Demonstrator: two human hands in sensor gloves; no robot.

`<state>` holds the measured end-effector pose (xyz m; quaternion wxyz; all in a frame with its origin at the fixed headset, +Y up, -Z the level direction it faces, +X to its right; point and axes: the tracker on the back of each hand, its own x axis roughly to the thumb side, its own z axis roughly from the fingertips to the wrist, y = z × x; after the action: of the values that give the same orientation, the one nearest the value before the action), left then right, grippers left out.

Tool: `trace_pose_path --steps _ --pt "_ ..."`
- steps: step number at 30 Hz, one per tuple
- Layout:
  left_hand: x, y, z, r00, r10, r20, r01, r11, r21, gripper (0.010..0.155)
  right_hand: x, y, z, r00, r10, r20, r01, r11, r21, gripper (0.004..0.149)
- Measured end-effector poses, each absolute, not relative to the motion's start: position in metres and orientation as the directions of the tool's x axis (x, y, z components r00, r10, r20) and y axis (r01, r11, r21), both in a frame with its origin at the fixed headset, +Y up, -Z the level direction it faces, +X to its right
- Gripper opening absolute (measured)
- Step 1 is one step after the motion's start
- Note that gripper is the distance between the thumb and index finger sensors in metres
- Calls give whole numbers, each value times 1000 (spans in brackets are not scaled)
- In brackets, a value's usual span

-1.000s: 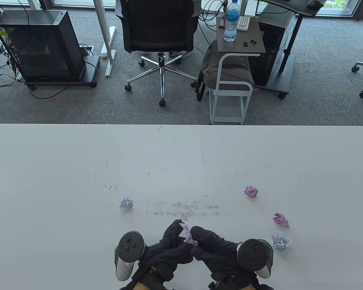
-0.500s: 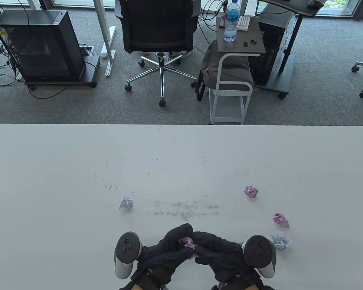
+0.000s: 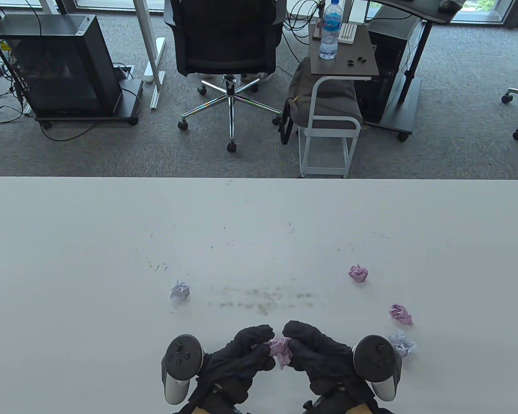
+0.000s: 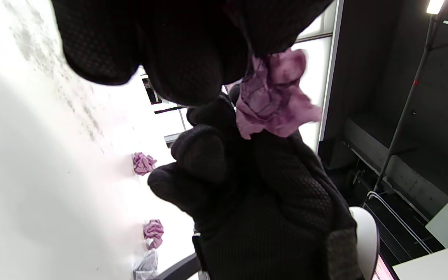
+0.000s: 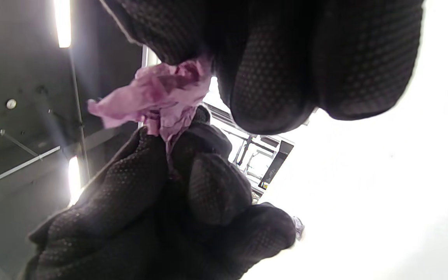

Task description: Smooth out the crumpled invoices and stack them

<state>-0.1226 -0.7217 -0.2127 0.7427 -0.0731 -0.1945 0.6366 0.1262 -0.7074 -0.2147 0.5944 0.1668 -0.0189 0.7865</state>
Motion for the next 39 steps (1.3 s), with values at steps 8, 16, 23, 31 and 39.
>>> trace_pose_path --steps 8,16,23,31,39 --pt "-125 -716 -211 247 935 257 -905 317 -284 45 102 -706 -212 -315 865 390 -843 -444 305 87" --pt "-121 -715 -210 239 928 287 -885 329 -330 48 109 -710 -214 -250 909 333 -872 -361 331 56" --pt "-113 -709 -208 381 822 424 -784 530 -322 54 113 -702 -215 -340 836 430 -780 -506 367 83" --pt "-115 -703 -208 467 725 507 -730 639 -241 56 120 -711 -219 -296 910 291 -888 -374 266 42" --pt "-121 -719 -216 208 917 341 -815 355 -457 100 120 -706 -214 -22 957 290 -960 -101 263 39"
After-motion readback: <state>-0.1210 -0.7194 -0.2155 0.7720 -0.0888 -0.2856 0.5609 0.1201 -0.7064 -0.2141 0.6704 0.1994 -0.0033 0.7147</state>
